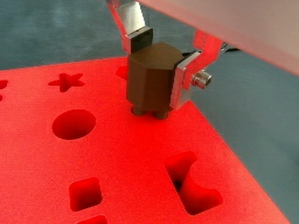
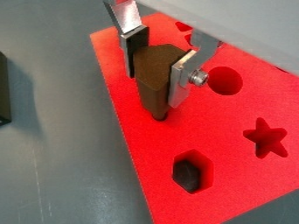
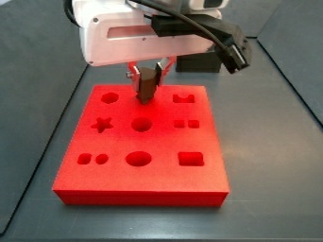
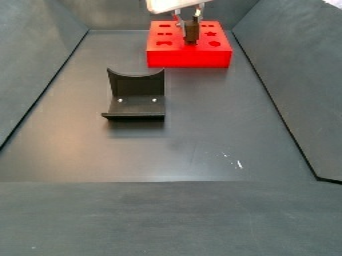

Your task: Insert the 3 prong object.

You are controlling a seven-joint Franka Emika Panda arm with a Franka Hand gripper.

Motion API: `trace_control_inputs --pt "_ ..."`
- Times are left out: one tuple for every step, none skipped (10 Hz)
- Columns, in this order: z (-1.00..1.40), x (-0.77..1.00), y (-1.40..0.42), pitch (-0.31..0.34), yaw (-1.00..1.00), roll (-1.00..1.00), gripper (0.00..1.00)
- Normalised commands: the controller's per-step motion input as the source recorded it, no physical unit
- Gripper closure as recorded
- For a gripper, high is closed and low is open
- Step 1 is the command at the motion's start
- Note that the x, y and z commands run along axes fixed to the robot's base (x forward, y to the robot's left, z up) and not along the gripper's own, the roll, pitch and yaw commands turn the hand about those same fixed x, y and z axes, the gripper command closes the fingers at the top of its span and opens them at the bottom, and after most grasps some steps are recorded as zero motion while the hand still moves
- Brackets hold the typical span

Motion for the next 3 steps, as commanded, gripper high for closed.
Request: trace_control_inputs --pt "0.00 0.00 0.00 0.004 0.00 0.00 1.00" --pt "-0.03 0.00 0.00 0.019 0.00 0.00 1.00" --pt "0.00 0.00 0.00 0.000 0.00 0.00 1.00"
